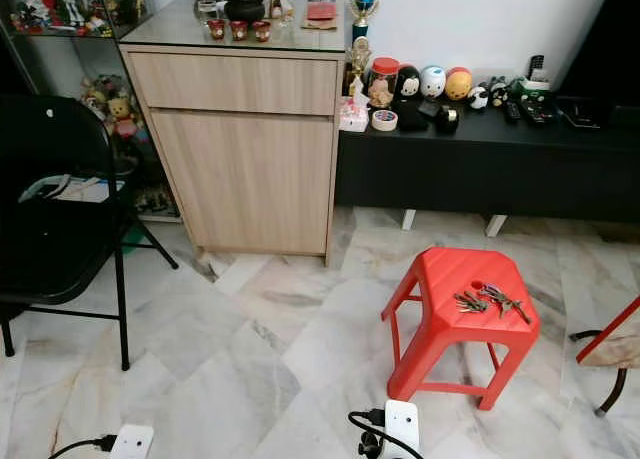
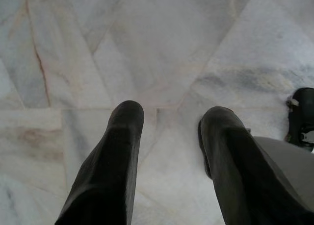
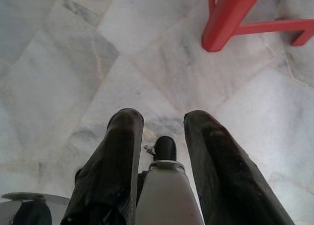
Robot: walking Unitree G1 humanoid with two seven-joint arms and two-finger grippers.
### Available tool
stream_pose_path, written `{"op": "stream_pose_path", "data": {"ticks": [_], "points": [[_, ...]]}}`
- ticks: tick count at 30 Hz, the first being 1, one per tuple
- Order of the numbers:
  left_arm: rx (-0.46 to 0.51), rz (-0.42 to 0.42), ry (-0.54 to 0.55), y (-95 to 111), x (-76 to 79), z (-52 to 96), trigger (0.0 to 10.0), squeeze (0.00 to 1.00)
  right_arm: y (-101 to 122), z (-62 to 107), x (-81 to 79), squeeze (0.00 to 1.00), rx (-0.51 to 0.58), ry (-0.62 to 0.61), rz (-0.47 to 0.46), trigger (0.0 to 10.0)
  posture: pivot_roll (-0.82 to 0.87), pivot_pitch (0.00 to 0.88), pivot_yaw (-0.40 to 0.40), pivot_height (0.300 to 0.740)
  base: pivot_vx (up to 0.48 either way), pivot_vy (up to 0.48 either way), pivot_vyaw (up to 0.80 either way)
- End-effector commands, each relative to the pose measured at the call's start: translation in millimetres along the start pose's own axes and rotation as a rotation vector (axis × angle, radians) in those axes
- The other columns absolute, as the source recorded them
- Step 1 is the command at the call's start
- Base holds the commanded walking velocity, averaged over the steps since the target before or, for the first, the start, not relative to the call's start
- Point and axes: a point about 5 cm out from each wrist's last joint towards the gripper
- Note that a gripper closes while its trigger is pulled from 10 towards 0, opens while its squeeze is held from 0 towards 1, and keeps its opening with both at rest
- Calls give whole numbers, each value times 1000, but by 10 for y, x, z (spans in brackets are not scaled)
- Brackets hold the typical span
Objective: Hang keys on a hook
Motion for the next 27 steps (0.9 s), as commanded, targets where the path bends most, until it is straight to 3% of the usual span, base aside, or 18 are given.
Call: {"op": "stream_pose_path", "data": {"ticks": [1,27], "points": [[-1,1,-7,-13,25,3,10000,0,26,-4,10,0,6,-4,-2,10000,132,0,-47,740,0,-285,0],[-9,0,2,-54,-13,12,10000,0,7,2,22,0,-2,5,9,10000,139,0,-50,740,0,-285,0]]}}
Point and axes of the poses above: a point about 5 cm out from each wrist's last joint towards the gripper, its own z axis pointing back from the gripper into the wrist, its own y axis along the axis of the wrist's last joint, x = y × z, and after that the axes turned 10 degrees about -z, right-handed
